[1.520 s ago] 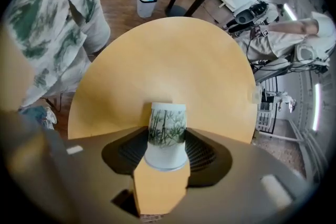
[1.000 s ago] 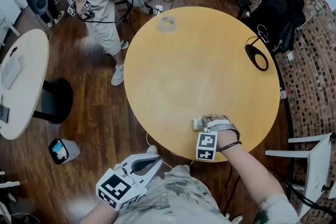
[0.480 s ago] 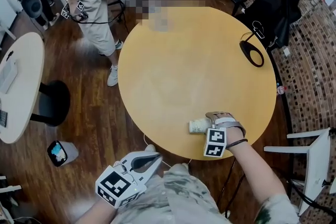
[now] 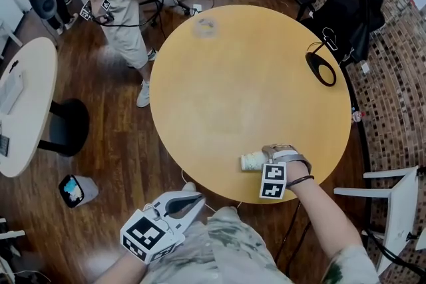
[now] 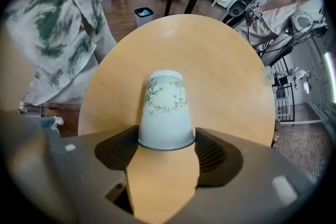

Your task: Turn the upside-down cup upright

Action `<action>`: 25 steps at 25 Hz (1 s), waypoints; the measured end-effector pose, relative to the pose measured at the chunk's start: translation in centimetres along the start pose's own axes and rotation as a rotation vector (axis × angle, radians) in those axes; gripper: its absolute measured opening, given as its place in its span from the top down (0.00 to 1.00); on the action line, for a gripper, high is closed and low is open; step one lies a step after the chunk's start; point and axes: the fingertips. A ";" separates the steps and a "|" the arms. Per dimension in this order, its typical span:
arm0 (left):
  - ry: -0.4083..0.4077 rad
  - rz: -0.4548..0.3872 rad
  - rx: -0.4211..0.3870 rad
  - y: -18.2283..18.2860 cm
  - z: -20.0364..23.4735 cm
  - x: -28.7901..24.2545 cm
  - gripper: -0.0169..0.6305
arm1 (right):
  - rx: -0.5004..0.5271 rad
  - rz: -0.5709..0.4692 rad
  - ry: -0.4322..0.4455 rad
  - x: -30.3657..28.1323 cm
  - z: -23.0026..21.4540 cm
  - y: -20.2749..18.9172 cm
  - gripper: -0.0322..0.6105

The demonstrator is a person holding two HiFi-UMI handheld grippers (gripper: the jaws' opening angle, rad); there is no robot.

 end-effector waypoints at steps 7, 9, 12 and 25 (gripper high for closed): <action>-0.017 -0.032 0.007 0.3 0.4 -0.2 0.96 | 0.116 0.159 -0.069 0.8 -2.3 -2.9 0.44; -0.028 -0.045 0.011 0.3 0.6 -0.3 0.96 | 0.182 0.236 -0.089 1.0 -3.2 -4.1 0.45; -0.042 -0.058 0.011 0.2 0.9 -0.2 0.96 | 0.277 0.340 -0.099 1.4 -4.2 -5.5 0.45; -0.049 -0.063 0.012 -0.7 2.2 2.1 0.96 | 0.450 0.554 -0.003 0.6 -3.0 -5.5 0.44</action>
Point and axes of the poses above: the fingertips, and each gripper's own axes: x backward along the fingers, z to its left, y out of its top, and after that the axes turned 15 degrees about -y, right-handed
